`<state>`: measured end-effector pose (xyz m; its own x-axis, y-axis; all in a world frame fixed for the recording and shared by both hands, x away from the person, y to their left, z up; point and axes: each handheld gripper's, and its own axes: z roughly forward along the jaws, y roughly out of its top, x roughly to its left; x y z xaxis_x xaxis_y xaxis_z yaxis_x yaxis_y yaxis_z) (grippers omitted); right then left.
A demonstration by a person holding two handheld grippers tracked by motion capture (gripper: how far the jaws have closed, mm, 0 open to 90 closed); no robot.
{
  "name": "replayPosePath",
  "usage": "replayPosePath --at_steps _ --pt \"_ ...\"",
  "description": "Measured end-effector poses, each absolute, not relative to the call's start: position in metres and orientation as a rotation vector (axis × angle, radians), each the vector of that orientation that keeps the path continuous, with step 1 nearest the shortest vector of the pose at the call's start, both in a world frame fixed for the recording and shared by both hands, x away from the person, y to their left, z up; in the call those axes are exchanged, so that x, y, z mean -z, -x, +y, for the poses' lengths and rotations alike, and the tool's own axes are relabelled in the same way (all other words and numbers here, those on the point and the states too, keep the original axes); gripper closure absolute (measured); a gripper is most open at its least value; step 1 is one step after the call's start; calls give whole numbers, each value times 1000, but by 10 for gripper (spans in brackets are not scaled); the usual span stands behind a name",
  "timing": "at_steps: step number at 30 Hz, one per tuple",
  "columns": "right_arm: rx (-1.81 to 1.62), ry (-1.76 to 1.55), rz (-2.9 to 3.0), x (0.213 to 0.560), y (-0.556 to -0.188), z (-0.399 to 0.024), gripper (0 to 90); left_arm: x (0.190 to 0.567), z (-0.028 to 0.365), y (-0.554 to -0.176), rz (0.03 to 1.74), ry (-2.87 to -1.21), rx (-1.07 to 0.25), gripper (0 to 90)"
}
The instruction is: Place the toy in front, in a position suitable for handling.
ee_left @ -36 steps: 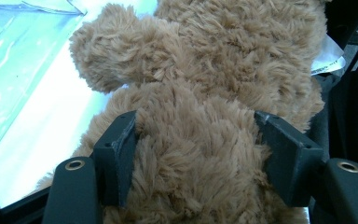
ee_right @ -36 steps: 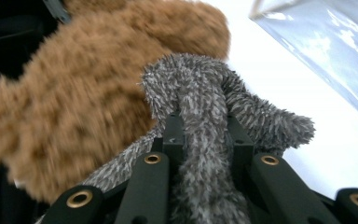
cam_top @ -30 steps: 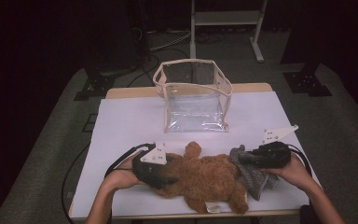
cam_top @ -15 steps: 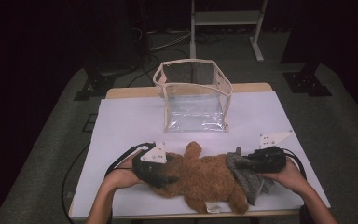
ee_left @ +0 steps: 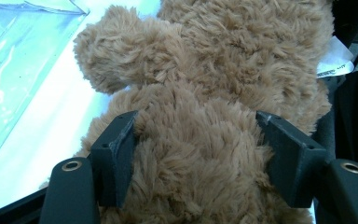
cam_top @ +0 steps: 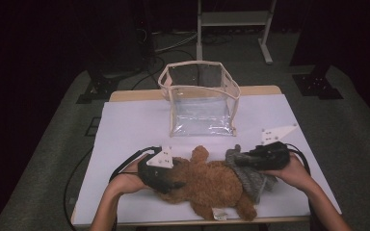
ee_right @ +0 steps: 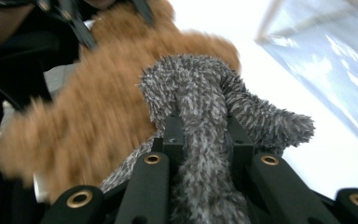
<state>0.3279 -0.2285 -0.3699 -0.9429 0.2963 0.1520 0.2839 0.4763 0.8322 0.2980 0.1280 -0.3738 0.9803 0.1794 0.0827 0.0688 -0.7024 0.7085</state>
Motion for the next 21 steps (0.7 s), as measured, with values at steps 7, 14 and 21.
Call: replayPosePath --at_steps 7,14,21 --pt "-1526 -252 2789 343 -324 -158 745 373 127 -297 174 -2354 -193 316" --pt "-1403 -233 2870 359 -321 -141 748 371 128 -297 182 -2328 -203 267" --pt "-1428 -309 2860 369 -321 -159 756 362 148 -298 239 -2285 -224 184"
